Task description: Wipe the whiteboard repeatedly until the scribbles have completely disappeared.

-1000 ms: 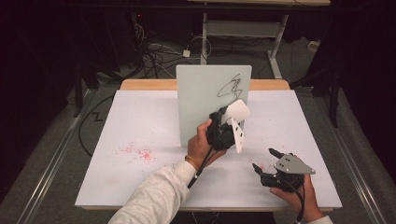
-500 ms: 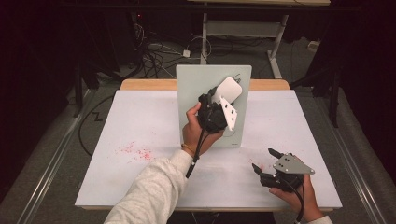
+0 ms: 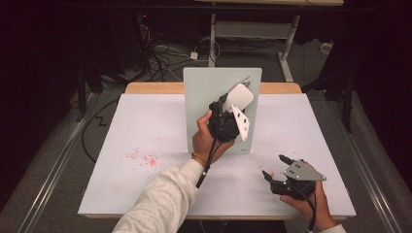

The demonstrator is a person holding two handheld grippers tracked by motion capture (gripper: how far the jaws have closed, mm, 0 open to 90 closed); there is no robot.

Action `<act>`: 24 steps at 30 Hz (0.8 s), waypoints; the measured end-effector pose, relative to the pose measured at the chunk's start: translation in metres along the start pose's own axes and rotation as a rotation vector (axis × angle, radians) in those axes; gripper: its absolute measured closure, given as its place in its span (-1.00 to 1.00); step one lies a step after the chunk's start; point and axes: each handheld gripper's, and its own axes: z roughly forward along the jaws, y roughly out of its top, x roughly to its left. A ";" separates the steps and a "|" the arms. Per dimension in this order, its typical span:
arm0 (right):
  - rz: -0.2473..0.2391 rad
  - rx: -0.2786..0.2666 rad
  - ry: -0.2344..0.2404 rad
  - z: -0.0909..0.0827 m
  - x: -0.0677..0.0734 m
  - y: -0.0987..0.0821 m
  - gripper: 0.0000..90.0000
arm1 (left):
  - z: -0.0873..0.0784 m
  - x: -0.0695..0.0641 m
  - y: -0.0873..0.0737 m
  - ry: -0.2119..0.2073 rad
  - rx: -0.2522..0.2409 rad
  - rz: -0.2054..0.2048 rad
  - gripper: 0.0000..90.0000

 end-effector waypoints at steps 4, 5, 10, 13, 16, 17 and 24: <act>-0.003 0.008 -0.004 0.001 -0.001 -0.001 -0.43 | 0.003 0.004 0.011 0.007 -0.003 0.000 -0.35; -0.002 0.010 -0.005 0.001 -0.001 0.000 -0.43 | 0.004 0.004 0.014 0.009 -0.004 0.006 -0.35; -0.002 0.009 -0.001 0.001 0.000 0.000 -0.43 | 0.009 -0.001 0.026 0.011 -0.004 0.019 -0.35; 0.001 0.009 0.002 0.000 0.000 0.000 -0.43 | 0.010 -0.003 0.027 0.017 -0.006 0.022 -0.35; -0.002 0.008 0.001 0.000 -0.001 0.000 -0.43 | 0.009 -0.007 0.024 -0.001 -0.006 0.023 -0.35; 0.004 0.008 0.001 0.000 -0.001 0.000 -0.43 | 0.009 -0.011 0.021 0.001 -0.005 0.032 -0.35; 0.004 -0.015 -0.001 -0.003 -0.002 0.001 -0.43 | 0.003 -0.038 -0.004 -0.009 0.015 0.075 -0.35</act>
